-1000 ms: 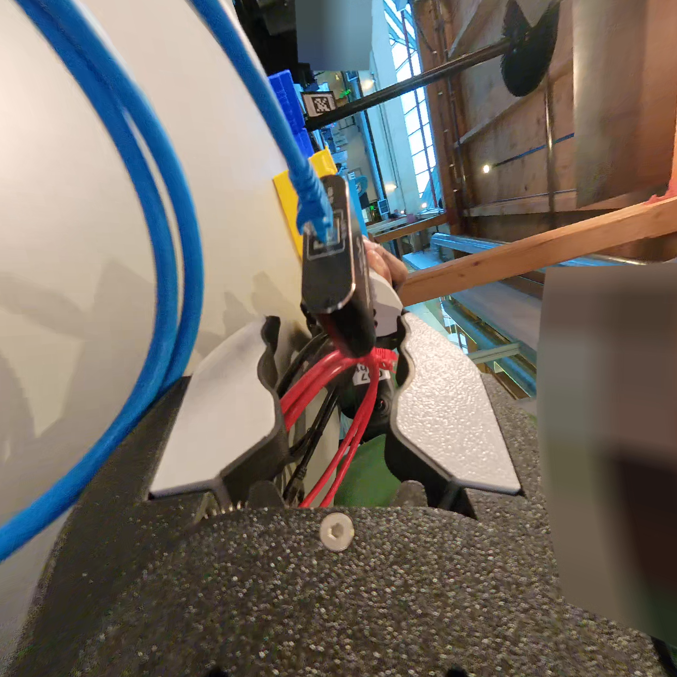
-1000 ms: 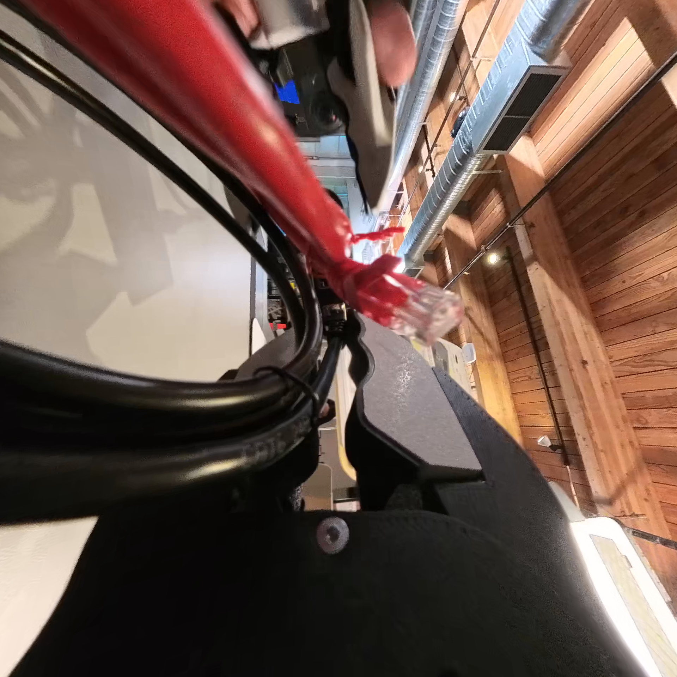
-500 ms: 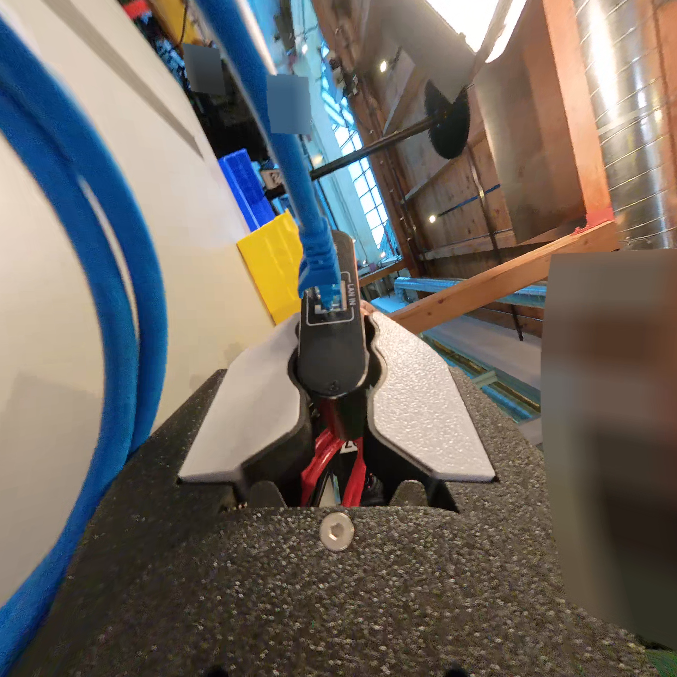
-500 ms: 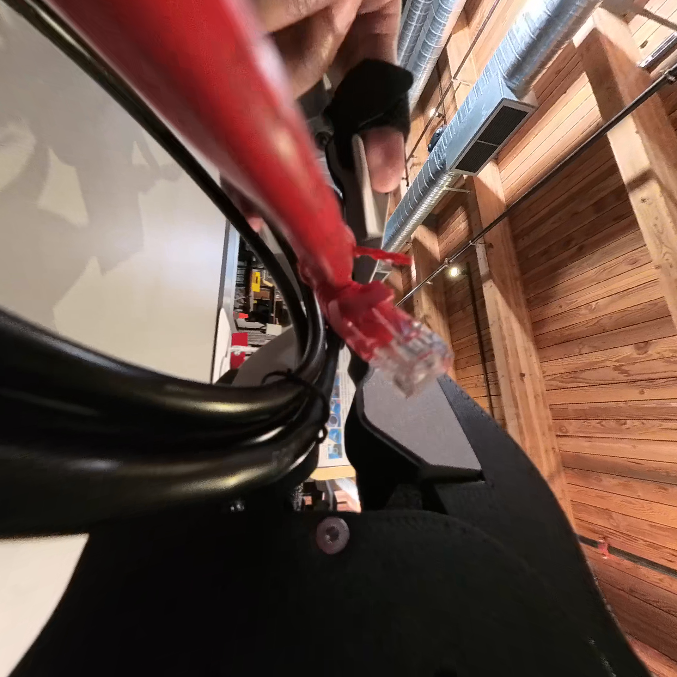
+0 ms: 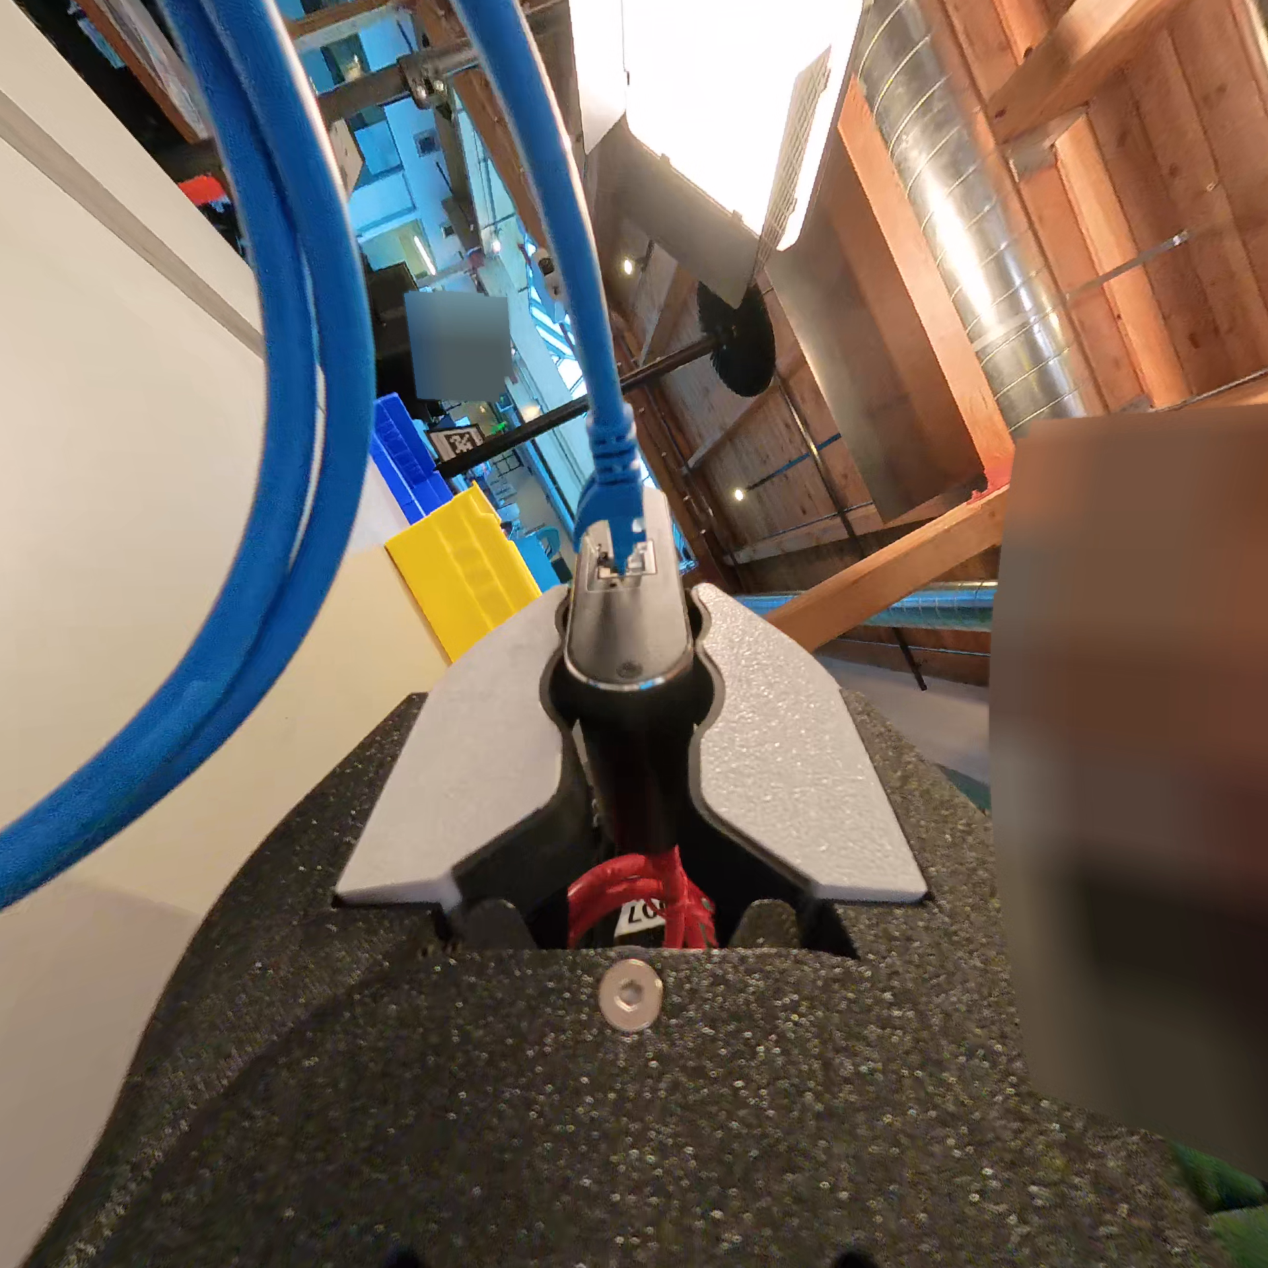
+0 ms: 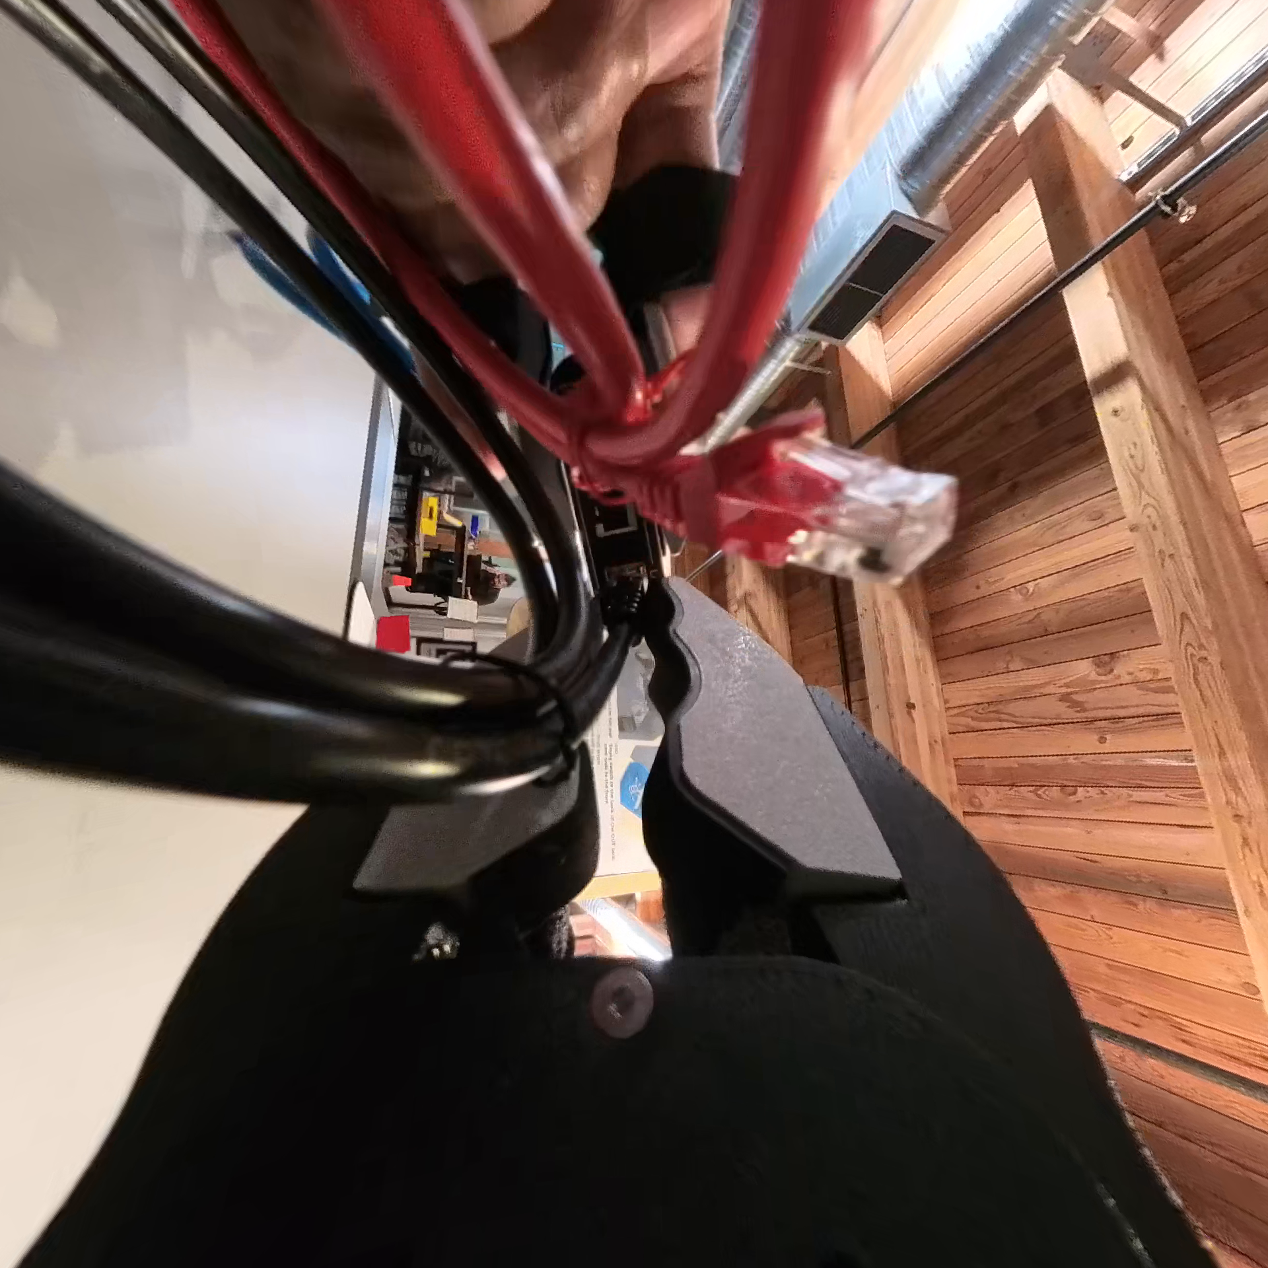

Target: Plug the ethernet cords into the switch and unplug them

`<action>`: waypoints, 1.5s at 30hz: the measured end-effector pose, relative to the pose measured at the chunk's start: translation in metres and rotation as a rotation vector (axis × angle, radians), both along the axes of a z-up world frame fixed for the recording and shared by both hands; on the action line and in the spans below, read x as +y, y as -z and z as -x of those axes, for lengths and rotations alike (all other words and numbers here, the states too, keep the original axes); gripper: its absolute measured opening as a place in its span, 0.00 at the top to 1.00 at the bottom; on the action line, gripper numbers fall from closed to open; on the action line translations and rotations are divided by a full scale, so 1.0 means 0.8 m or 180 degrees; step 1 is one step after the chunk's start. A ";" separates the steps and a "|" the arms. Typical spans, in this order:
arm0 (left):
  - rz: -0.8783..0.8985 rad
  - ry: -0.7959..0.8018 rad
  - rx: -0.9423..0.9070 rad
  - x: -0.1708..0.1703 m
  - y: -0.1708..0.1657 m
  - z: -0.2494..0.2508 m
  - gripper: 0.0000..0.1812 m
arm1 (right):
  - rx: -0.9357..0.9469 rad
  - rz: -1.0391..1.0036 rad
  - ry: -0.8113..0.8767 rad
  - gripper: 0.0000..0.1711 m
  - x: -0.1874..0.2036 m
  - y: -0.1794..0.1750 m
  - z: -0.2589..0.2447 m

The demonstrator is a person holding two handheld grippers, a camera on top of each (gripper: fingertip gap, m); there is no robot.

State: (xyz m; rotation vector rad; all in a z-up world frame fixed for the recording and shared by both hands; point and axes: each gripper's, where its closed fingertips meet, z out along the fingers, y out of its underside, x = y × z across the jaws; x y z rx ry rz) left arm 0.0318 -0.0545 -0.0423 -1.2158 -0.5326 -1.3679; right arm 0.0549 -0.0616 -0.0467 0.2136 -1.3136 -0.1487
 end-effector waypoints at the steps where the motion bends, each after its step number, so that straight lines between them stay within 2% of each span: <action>1: 0.0010 0.0016 0.0047 0.000 -0.002 -0.002 0.85 | 0.0009 0.0002 -0.0018 0.92 0.002 -0.002 -0.001; 7: 0.0013 0.0047 0.0197 -0.002 0.001 0.000 0.85 | 0.0013 0.0253 -0.0065 0.92 0.000 0.003 0.002; 12: -0.0499 -0.0426 0.0354 -0.023 -0.040 0.047 0.84 | 0.0153 0.0899 -0.0090 0.97 0.024 -0.010 0.001; 15: -0.0921 -0.0715 0.0943 -0.046 -0.071 0.068 0.84 | -0.0167 0.1746 0.0034 0.95 0.053 -0.004 0.012; 17: -0.1272 -0.0850 0.1532 -0.061 -0.086 0.063 0.84 | -0.0476 0.2419 -0.0135 0.94 0.058 -0.004 0.017; 20: -0.1636 -0.0994 0.2294 -0.073 -0.089 0.049 0.84 | -0.1042 0.3414 -0.0714 0.93 0.043 -0.012 0.014; 22: -0.1868 -0.0947 0.2434 -0.080 -0.089 0.040 0.84 | -0.1415 0.4048 -0.1228 0.92 0.022 -0.027 0.005; 24: -0.2061 -0.0845 0.2483 -0.086 -0.085 0.028 0.84 | -0.1747 0.4426 -0.1542 0.86 0.000 -0.039 -0.003; 27: -0.2189 -0.0600 0.2625 -0.086 -0.072 0.004 0.84 | -0.2151 0.4532 -0.1541 0.80 -0.026 -0.038 -0.008; 31: -0.2337 -0.0295 0.2621 -0.088 -0.060 -0.023 0.84 | -0.2415 0.4502 -0.1341 0.78 -0.045 -0.019 -0.009; 37: -0.2422 -0.0136 0.2581 -0.088 -0.050 -0.042 0.84 | -0.2459 0.4638 -0.1494 0.83 -0.065 -0.013 -0.012; 41: -0.2429 -0.0142 0.2584 -0.088 -0.048 -0.043 0.84 | -0.2380 0.4683 -0.1573 0.90 -0.069 -0.015 -0.014; 45: -0.2419 -0.0059 0.2525 -0.089 -0.046 -0.043 0.85 | -0.2332 0.4726 -0.1613 0.90 -0.070 -0.016 -0.015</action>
